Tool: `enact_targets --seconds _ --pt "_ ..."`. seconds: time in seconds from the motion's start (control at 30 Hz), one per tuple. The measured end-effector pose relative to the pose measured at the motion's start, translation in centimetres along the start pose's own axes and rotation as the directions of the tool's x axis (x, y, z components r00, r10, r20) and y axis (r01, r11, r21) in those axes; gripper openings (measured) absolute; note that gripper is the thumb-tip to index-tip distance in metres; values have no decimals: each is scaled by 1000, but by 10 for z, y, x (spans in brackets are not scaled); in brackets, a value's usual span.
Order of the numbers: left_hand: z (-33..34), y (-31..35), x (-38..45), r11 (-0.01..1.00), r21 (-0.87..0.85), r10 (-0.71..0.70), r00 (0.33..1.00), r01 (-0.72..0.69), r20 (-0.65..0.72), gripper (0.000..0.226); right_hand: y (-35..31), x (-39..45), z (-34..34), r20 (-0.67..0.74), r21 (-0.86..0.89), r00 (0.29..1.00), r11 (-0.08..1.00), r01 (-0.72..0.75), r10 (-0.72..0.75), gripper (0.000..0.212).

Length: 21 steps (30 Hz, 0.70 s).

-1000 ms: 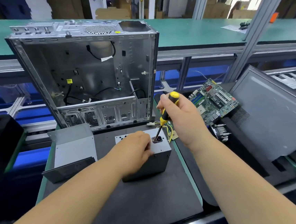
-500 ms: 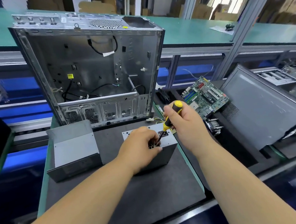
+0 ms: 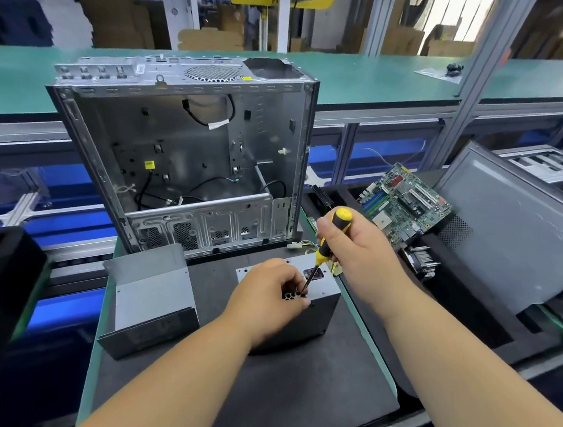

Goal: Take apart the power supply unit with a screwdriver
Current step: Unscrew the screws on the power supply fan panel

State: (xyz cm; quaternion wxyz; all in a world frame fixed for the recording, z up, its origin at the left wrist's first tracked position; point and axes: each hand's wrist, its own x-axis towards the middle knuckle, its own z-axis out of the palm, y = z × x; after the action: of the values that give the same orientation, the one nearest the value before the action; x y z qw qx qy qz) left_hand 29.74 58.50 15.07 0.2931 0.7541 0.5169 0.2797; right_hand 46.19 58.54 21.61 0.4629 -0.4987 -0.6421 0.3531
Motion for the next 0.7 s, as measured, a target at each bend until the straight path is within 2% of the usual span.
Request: enact_targets --seconds 0.07,0.2,0.33,0.47,0.63,0.7 --pt "-1 2 1 1000 -6 -25 1000 25 2 18 1 2 -1 55 -5 998 1000 -11 11 37" --pt "-2 7 0 999 32 -35 999 35 2 22 -1 5 -5 191 -44 980 997 66 -56 37" --pt "-3 11 -1 997 51 -64 998 63 2 28 -3 12 -14 311 -123 946 983 133 -89 14" --pt "-1 14 -4 993 85 -78 997 78 -2 31 -7 19 -24 388 -178 910 957 231 -148 45" --pt "1 18 -4 989 85 -122 992 123 -16 20 -17 29 -27 527 -183 827 923 338 -198 34" --pt "2 20 -5 989 62 -137 990 138 -16 16 -21 31 -28 560 -158 801 923 352 -210 39"
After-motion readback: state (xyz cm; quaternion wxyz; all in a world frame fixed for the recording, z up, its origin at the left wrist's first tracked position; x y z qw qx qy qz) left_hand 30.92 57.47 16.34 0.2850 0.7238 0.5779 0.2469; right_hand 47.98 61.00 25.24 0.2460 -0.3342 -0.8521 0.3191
